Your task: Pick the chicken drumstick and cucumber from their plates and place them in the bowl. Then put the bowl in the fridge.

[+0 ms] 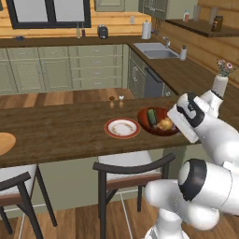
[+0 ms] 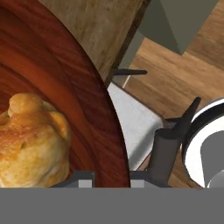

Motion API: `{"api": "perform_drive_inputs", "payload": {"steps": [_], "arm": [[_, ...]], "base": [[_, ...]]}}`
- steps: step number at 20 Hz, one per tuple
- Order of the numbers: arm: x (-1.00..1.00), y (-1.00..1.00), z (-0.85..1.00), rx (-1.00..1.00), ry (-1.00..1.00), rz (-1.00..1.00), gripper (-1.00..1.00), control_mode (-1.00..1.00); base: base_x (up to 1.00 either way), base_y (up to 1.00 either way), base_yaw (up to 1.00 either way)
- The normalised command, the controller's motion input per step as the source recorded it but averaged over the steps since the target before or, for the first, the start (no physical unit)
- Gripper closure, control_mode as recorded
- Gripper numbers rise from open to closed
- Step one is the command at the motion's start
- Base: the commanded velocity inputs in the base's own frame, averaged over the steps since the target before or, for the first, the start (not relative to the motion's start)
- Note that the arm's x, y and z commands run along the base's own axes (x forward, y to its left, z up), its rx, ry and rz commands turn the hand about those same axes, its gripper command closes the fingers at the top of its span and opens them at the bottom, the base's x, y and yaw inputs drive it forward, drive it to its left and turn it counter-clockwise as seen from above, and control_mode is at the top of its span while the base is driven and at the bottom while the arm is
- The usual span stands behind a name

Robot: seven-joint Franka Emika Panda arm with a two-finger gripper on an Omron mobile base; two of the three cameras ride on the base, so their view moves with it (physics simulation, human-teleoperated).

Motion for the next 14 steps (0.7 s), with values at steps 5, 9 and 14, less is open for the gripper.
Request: {"api": "perform_drive_inputs", "payload": {"steps": [5, 9, 14], "arm": [[-0.82, 0.8, 0.17, -0.01, 0.0, 0.09, 1.0, -1.0], [-0.69, 0.71, 0.13, 0.0, 0.0, 0.11, 1.0, -1.0], [-0.56, 0.51, 0.14, 0.0, -0.01, 0.06, 1.0, -1.0]], "base": [[0.0, 0.0, 0.0], [0.0, 0.0, 0.0], [0.0, 0.0, 0.0]]}}
